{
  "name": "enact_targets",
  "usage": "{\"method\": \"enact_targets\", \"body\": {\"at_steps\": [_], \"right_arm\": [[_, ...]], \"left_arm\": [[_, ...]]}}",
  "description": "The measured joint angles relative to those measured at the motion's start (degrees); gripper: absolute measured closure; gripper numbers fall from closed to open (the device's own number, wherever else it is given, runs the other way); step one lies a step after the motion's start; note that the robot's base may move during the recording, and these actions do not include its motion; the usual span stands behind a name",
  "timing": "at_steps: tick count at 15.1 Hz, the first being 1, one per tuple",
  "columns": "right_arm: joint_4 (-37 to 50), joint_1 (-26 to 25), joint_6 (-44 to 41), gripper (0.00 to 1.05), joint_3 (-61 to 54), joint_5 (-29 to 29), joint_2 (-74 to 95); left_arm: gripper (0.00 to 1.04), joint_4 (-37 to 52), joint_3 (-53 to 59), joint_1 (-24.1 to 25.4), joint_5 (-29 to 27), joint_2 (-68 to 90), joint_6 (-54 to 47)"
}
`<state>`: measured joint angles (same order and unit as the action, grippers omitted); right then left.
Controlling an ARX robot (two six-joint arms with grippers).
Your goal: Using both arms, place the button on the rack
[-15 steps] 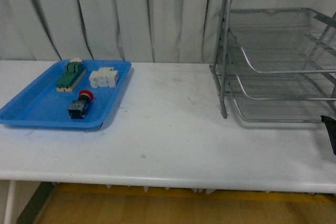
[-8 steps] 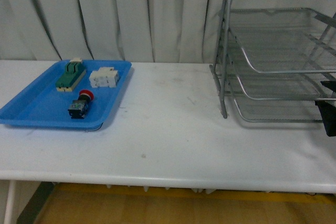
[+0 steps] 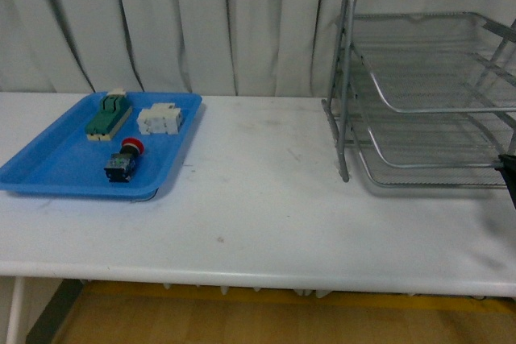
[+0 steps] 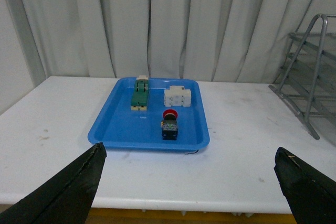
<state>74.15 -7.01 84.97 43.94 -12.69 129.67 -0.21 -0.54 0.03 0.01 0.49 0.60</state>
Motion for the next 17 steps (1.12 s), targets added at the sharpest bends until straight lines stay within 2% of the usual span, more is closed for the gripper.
{"method": "enact_targets", "body": {"at_steps": [9, 12, 17], "right_arm": [[0.5, -3.67, -1.29, 1.01, -17.35, -4.83, -8.85], [-0.09, -4.37, -2.99, 0.79, -18.29, -5.79, -9.03], [-0.22, -5.07, -5.75, 0.15, -21.35, -5.86, -13.75]], "left_arm": [[0.07, -0.02, 0.0, 0.0, 0.0, 0.0, 0.0], [0.07, 0.0, 0.0, 0.0, -0.02, 0.0, 0.0], [0.07, 0.0, 0.0, 0.0, -0.02, 0.0, 0.0]]}}
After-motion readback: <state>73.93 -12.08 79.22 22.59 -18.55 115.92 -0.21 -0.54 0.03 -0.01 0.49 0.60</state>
